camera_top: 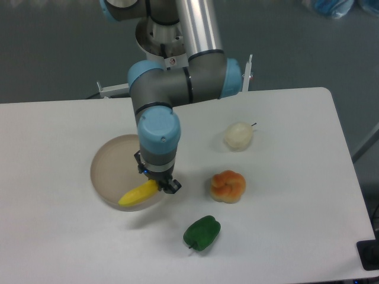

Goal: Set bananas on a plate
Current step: 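Lower the banana onto the plate and open the gripper, then lift the open gripper up away from the banana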

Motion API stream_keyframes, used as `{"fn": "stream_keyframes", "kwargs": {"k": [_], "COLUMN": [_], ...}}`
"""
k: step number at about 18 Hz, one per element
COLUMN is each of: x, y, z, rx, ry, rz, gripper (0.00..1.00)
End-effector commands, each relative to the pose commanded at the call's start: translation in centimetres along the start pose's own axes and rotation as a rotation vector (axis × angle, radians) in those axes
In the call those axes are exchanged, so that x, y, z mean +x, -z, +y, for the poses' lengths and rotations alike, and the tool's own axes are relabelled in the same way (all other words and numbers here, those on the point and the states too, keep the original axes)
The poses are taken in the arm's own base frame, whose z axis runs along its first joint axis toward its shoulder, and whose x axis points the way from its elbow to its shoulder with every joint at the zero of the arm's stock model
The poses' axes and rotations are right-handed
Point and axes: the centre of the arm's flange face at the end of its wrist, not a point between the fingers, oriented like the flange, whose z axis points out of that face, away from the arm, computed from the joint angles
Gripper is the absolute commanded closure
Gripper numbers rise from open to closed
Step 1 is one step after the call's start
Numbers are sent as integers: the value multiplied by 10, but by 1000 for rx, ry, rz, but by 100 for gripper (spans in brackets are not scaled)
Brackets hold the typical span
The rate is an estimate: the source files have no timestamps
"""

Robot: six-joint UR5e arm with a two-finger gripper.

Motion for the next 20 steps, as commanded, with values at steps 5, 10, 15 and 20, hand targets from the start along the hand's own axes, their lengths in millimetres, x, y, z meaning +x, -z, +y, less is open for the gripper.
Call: {"fn": "stream_keyframes", "kwargs": {"k": [5, 10, 15, 20], "x": [20, 24, 23, 2], "y": [-24, -34, -12, 33], "z": [-3, 0, 0, 8], "rx": [-28, -40, 25, 79], "ry": [85, 77, 78, 99], "rz": [31, 45, -38, -114], "gripper": [94, 62, 0, 0]}}
